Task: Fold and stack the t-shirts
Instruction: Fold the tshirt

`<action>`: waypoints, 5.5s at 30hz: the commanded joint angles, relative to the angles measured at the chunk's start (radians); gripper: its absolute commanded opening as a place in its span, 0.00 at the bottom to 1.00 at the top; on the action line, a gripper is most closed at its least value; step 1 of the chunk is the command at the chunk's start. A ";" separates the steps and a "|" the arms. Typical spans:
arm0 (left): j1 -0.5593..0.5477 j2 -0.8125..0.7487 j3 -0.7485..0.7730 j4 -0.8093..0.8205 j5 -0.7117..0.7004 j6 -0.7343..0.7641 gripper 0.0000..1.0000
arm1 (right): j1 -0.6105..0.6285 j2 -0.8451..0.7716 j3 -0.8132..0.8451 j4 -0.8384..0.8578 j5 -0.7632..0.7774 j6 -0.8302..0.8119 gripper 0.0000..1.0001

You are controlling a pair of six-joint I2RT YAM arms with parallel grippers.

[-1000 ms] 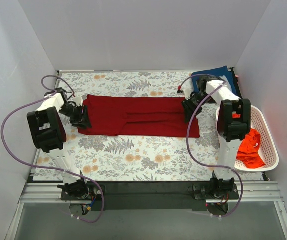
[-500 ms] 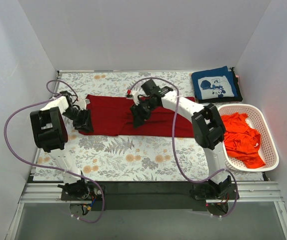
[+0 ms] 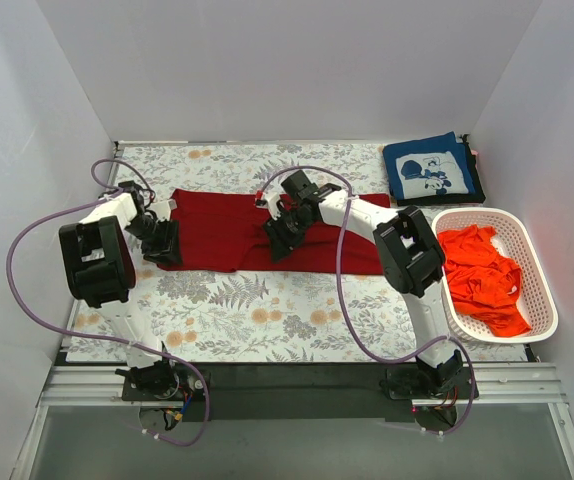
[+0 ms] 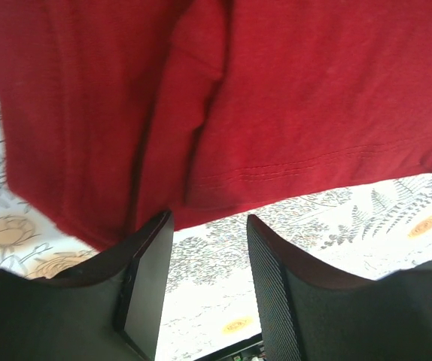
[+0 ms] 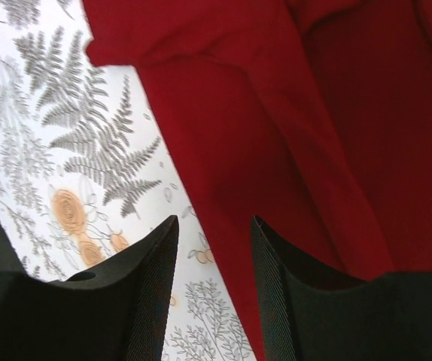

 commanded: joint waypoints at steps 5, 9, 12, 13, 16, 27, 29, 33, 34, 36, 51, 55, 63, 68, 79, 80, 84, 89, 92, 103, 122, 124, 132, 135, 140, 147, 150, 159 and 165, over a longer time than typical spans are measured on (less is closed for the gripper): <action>0.014 -0.023 0.045 0.014 0.020 -0.013 0.43 | -0.001 0.022 -0.026 0.009 0.060 -0.027 0.49; 0.012 -0.015 0.057 0.006 0.076 -0.003 0.40 | -0.009 0.014 -0.032 0.009 0.059 -0.027 0.49; 0.003 -0.007 0.062 0.000 0.087 0.003 0.38 | -0.012 0.014 -0.034 0.010 0.059 -0.027 0.49; -0.002 0.005 0.059 0.006 0.075 0.001 0.38 | -0.015 0.015 -0.029 0.009 0.054 -0.027 0.49; -0.002 0.019 0.059 0.017 0.058 -0.006 0.38 | -0.018 0.017 -0.018 0.009 0.052 -0.027 0.49; -0.015 0.022 0.048 0.015 0.044 -0.009 0.38 | -0.021 0.023 0.000 0.006 0.046 -0.028 0.49; -0.019 0.011 0.050 0.006 0.060 0.000 0.34 | -0.020 0.028 0.005 0.006 0.043 -0.028 0.49; -0.020 -0.010 0.076 -0.008 0.103 0.004 0.13 | -0.020 0.028 0.006 0.004 0.040 -0.028 0.49; -0.020 -0.009 0.085 -0.014 0.107 0.003 0.10 | -0.020 0.026 0.003 0.003 0.037 -0.028 0.49; -0.020 -0.006 0.109 -0.026 0.119 0.000 0.05 | -0.020 0.025 0.003 0.003 0.036 -0.028 0.49; -0.038 0.149 0.444 -0.109 0.314 -0.049 0.00 | -0.031 0.029 0.000 -0.003 0.028 -0.034 0.48; -0.057 0.250 0.542 -0.094 0.374 -0.121 0.00 | -0.043 0.028 -0.001 -0.019 0.019 -0.045 0.48; -0.066 0.342 0.619 0.048 0.391 -0.270 0.00 | -0.055 -0.003 -0.032 -0.033 0.014 -0.071 0.48; -0.066 0.344 0.623 0.135 0.388 -0.342 0.00 | -0.061 -0.015 -0.055 -0.034 0.019 -0.073 0.48; -0.051 0.237 0.558 0.147 0.371 -0.310 0.50 | -0.115 -0.076 -0.119 -0.063 0.056 -0.071 0.48; -0.048 0.208 0.498 0.153 0.382 -0.274 0.50 | -0.121 -0.087 -0.124 -0.065 0.056 -0.071 0.48; -0.065 0.071 0.364 0.118 0.408 -0.195 0.49 | -0.155 -0.142 -0.139 -0.077 0.062 -0.074 0.47; -0.130 0.013 0.237 0.069 0.412 -0.172 0.48 | -0.182 -0.164 -0.162 -0.080 0.079 -0.093 0.46; -0.176 -0.021 0.157 0.116 0.382 -0.215 0.50 | -0.201 -0.152 -0.170 -0.080 0.089 -0.102 0.45; -0.322 0.042 0.148 0.218 0.163 -0.264 0.47 | -0.252 -0.139 -0.188 -0.086 0.095 -0.122 0.45; -0.374 0.109 0.223 0.130 0.049 -0.229 0.38 | -0.288 -0.130 -0.195 -0.086 0.074 -0.133 0.44; -0.379 0.114 0.240 0.130 0.034 -0.221 0.32 | -0.290 -0.129 -0.196 -0.085 0.071 -0.134 0.44; -0.385 0.164 0.384 0.096 0.026 -0.201 0.00 | -0.294 -0.120 -0.199 -0.088 0.062 -0.133 0.42; -0.387 0.187 0.451 0.096 0.008 -0.187 0.00 | -0.296 -0.121 -0.201 -0.086 0.056 -0.134 0.41; -0.397 0.261 0.554 0.095 -0.006 -0.161 0.00 | -0.296 -0.123 -0.202 -0.088 0.051 -0.134 0.41; -0.437 0.329 0.671 0.128 -0.052 -0.088 0.00 | -0.296 -0.121 -0.204 -0.088 0.042 -0.133 0.41; -0.468 0.326 0.672 0.153 -0.069 -0.016 0.08 | -0.296 -0.116 -0.199 -0.089 0.039 -0.129 0.41; -0.549 0.183 0.456 0.322 -0.029 0.225 0.18 | -0.296 -0.100 -0.182 -0.097 0.031 -0.117 0.41; -0.549 0.108 0.406 0.414 -0.077 0.227 0.38 | -0.293 -0.084 -0.161 -0.103 0.025 -0.113 0.41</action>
